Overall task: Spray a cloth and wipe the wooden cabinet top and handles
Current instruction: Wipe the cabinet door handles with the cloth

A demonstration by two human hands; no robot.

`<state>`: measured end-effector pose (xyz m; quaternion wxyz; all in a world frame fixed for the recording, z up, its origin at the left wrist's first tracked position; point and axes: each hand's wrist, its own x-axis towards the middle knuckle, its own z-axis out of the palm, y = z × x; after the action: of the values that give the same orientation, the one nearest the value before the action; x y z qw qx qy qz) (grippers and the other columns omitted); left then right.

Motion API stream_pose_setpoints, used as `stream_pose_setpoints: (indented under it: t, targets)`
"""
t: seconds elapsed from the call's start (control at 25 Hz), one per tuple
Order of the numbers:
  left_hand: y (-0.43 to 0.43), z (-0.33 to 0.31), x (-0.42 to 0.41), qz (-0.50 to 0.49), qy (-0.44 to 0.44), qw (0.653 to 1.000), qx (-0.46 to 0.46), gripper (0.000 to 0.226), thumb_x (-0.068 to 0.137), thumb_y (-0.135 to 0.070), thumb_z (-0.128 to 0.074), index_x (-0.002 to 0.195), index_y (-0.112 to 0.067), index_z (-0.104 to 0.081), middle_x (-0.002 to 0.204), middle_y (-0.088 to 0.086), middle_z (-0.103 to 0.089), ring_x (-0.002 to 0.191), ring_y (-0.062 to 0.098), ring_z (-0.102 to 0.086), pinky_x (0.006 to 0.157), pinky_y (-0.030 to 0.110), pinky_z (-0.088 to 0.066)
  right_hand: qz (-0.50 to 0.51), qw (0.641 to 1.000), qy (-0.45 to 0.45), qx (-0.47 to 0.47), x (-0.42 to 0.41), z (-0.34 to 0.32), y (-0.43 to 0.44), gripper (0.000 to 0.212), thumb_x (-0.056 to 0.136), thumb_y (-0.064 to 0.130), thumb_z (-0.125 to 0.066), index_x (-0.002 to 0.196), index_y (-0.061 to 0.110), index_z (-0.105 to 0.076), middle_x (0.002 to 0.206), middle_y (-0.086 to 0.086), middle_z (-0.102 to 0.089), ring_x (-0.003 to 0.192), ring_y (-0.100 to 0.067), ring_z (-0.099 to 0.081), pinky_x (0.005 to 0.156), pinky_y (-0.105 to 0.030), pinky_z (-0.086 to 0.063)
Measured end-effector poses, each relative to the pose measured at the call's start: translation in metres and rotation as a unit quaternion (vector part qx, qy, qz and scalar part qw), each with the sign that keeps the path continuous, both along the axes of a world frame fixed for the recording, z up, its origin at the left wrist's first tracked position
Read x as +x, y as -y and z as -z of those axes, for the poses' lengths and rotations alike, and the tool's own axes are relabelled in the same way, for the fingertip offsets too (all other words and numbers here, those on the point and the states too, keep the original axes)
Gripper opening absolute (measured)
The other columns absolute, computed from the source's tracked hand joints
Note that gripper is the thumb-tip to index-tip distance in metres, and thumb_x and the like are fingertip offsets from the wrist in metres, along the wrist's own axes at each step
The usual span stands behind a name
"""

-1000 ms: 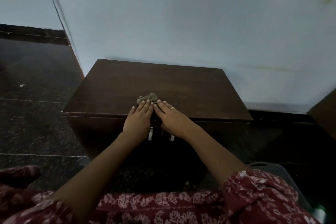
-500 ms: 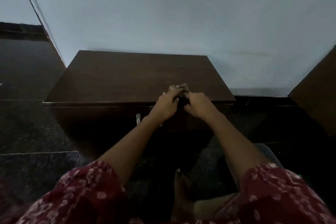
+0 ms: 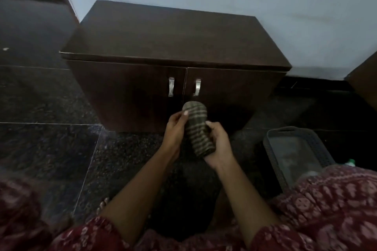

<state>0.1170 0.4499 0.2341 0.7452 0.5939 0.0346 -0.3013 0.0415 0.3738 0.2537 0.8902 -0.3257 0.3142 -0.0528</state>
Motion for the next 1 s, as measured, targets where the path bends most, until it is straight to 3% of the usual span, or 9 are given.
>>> stream_pose_setpoints:
  t: [0.08, 0.2, 0.36, 0.56, 0.72, 0.8, 0.88, 1.0]
  targets:
    - [-0.003, 0.013, 0.006, -0.027, -0.016, 0.999, -0.006, 0.040, 0.092, -0.017, -0.054, 0.128, -0.002, -0.046, 0.106, 0.008, -0.061, 0.082, 0.010, -0.060, 0.063, 0.018, -0.055, -0.040, 0.995, -0.055, -0.076, 0.012, 0.017, -0.001, 0.034, 0.091, 0.036, -0.049, 0.108, 0.010, -0.064, 0.097, -0.009, -0.070, 0.087, -0.021, -0.066, 0.072, -0.031, -0.053]
    - [0.003, 0.024, 0.012, 0.004, -0.012, 1.000, -0.011, 0.034, 0.088, -0.010, -0.058, 0.121, -0.005, -0.051, 0.106, 0.010, -0.063, 0.083, 0.014, -0.063, 0.067, 0.022, -0.053, -0.027, 0.975, -0.108, -0.194, 0.031, 0.035, 0.006, 0.053, 0.081, 0.047, -0.061, 0.123, 0.016, -0.055, 0.114, -0.009, -0.067, 0.100, -0.023, -0.067, 0.076, -0.035, -0.056]
    - [0.026, 0.021, 0.023, 0.014, 0.083, 0.996, -0.011, 0.023, 0.089, -0.013, -0.058, 0.112, -0.012, -0.054, 0.097, 0.001, -0.063, 0.087, 0.011, -0.062, 0.076, 0.022, -0.051, 0.061, 0.961, -0.076, -0.258, 0.048, 0.041, 0.024, 0.026, 0.085, 0.031, -0.063, 0.108, 0.019, -0.060, 0.107, -0.007, -0.068, 0.100, -0.024, -0.066, 0.084, -0.039, -0.056]
    - [0.034, 0.019, 0.037, -0.003, 0.174, 0.985, -0.013, 0.019, 0.089, -0.019, -0.058, 0.108, -0.017, -0.057, 0.100, -0.007, -0.064, 0.092, 0.006, -0.062, 0.079, 0.020, -0.054, 0.120, 0.944, 0.015, -0.307, 0.068, 0.036, 0.036, 0.046, 0.085, 0.015, -0.063, 0.127, 0.023, -0.044, 0.107, 0.008, -0.061, 0.095, -0.007, -0.063, 0.074, -0.018, -0.054]
    - [0.042, 0.020, 0.046, -0.021, 0.211, 0.977, 0.012, 0.024, 0.090, -0.023, -0.056, 0.111, -0.014, -0.057, 0.104, -0.005, -0.065, 0.097, 0.006, -0.063, 0.078, 0.015, -0.053, 0.147, 0.908, 0.027, -0.390, 0.082, 0.037, 0.041, 0.024, 0.084, 0.015, -0.064, 0.105, 0.025, -0.056, 0.097, 0.011, -0.063, 0.086, 0.005, -0.063, 0.069, -0.009, -0.051]
    - [0.048, 0.018, 0.049, -0.039, 0.221, 0.974, 0.018, 0.024, 0.089, -0.025, -0.056, 0.111, -0.014, -0.058, 0.103, -0.007, -0.066, 0.095, 0.003, -0.063, 0.077, 0.012, -0.052, 0.151, 0.894, 0.021, -0.422, 0.087, 0.035, 0.042, 0.021, 0.084, 0.019, -0.065, 0.095, 0.032, -0.054, 0.094, 0.013, -0.062, 0.086, 0.005, -0.062, 0.072, -0.012, -0.052]
    - [0.051, 0.016, 0.052, -0.052, 0.222, 0.973, 0.024, 0.023, 0.089, -0.026, -0.056, 0.109, -0.016, -0.058, 0.099, -0.010, -0.065, 0.091, -0.001, -0.064, 0.073, 0.008, -0.051, 0.149, 0.879, 0.018, -0.452, 0.094, 0.033, 0.044, 0.020, 0.084, 0.022, -0.065, 0.092, 0.033, -0.051, 0.092, 0.013, -0.062, 0.086, 0.004, -0.062, 0.074, -0.014, -0.052]
    - [0.056, 0.010, 0.062, -0.071, 0.244, 0.965, 0.063, 0.016, 0.088, -0.029, -0.058, 0.100, -0.018, -0.058, 0.088, -0.014, -0.064, 0.077, -0.013, -0.062, 0.066, 0.004, -0.049, 0.158, 0.866, 0.000, -0.474, 0.106, 0.028, 0.048, 0.017, 0.084, 0.023, -0.065, 0.094, 0.023, -0.052, 0.082, 0.015, -0.060, 0.072, 0.016, -0.060, 0.063, -0.006, -0.049]
